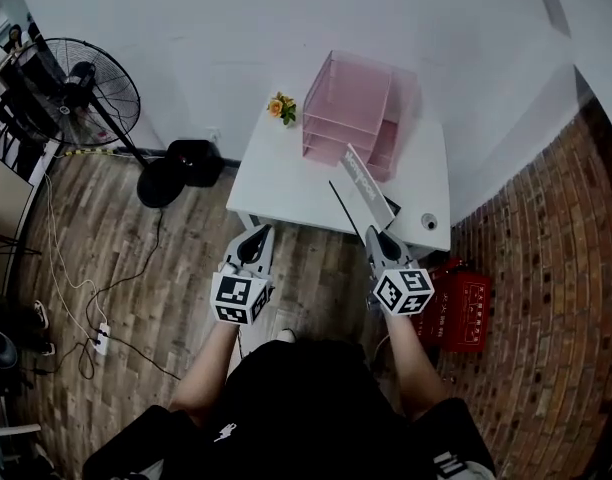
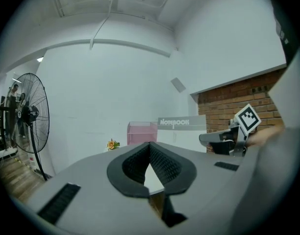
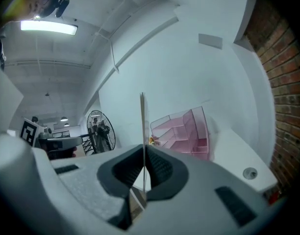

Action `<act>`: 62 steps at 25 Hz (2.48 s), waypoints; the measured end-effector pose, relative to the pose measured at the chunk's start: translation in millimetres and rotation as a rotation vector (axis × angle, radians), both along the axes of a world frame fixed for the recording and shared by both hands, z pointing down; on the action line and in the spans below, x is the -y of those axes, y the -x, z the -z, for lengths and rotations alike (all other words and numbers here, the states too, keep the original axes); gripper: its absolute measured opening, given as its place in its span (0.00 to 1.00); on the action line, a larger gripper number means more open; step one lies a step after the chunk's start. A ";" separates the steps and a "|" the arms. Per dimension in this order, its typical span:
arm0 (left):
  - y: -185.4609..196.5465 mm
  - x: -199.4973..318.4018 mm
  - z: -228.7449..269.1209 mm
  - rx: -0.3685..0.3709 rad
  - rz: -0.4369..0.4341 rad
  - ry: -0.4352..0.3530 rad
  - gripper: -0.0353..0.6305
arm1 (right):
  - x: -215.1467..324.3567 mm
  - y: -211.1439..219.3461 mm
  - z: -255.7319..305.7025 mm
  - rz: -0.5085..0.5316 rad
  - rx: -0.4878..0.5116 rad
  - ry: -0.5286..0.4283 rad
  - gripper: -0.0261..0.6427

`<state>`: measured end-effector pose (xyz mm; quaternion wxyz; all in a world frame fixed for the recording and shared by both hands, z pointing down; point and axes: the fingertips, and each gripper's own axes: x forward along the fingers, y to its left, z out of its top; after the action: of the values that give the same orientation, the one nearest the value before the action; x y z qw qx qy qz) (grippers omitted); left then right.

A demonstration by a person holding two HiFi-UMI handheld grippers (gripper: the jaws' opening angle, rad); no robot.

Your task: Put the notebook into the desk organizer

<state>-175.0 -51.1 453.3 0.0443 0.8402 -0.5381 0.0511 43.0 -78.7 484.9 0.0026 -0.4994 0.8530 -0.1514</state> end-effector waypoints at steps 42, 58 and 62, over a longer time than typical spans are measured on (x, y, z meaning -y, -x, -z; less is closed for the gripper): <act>-94.4 181.2 -69.5 0.065 0.012 0.160 0.06 | 181.3 -2.0 -93.1 0.205 0.775 0.448 0.05; -144.5 190.6 -105.1 0.111 -0.301 0.256 0.36 | 213.2 3.4 -94.4 -0.011 0.992 0.437 0.06; -149.7 193.6 -114.4 0.148 -0.381 0.279 0.40 | 220.6 10.1 -96.1 -0.073 1.028 0.434 0.06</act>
<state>-25.3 -244.8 567.7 0.1100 0.9062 -0.3594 0.1937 32.9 -299.3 581.0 0.3207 -0.3797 0.6734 -0.5473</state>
